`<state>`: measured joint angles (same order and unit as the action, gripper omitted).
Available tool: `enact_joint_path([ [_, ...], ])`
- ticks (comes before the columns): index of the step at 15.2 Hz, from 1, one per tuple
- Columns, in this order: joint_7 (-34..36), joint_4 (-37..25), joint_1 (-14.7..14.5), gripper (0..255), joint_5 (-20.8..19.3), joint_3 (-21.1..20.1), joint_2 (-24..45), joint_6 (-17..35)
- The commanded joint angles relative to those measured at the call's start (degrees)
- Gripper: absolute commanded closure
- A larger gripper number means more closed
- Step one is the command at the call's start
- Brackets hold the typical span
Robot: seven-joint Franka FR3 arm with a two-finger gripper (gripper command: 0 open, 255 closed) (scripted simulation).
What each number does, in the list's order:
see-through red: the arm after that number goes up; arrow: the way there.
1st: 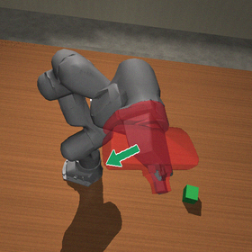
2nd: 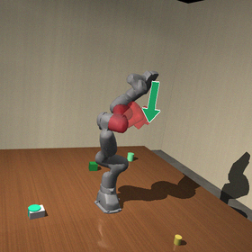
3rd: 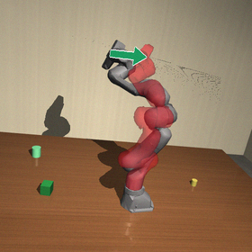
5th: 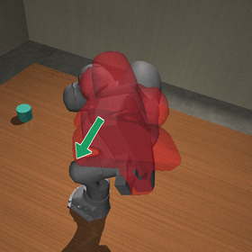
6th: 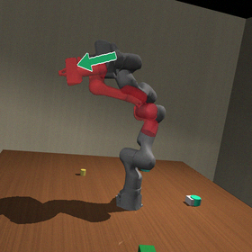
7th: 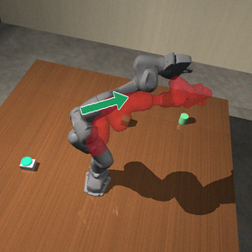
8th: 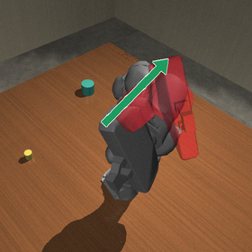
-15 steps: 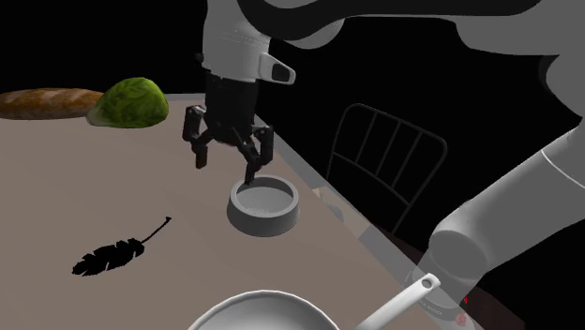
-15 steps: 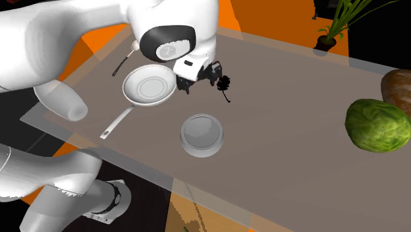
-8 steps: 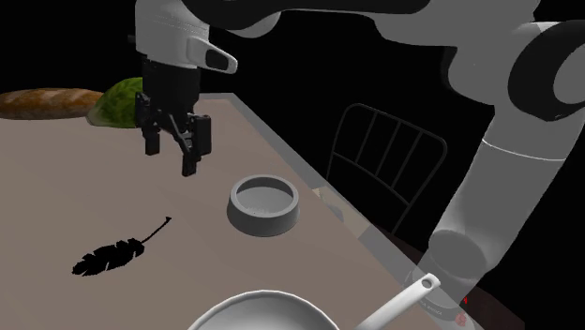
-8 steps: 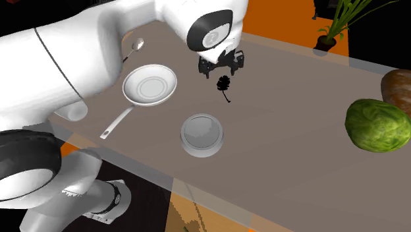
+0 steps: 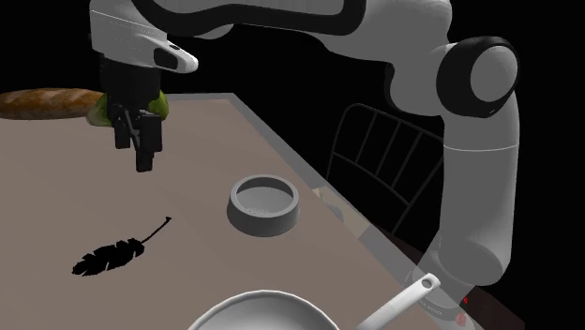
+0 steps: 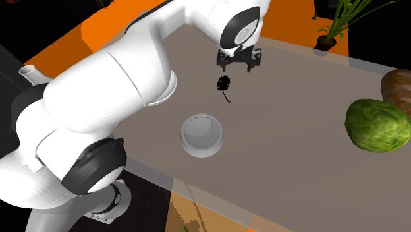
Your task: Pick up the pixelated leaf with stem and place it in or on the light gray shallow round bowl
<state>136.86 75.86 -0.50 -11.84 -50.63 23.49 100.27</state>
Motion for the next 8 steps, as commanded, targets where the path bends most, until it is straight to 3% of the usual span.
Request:
enact_joint_path([
  [1,0.44,0.62,-0.36,0,-0.49,0.27,0.63,1.16],
  [8,0.67,3.20,-0.15,0,-0.69,0.39,0.85,3.82],
])
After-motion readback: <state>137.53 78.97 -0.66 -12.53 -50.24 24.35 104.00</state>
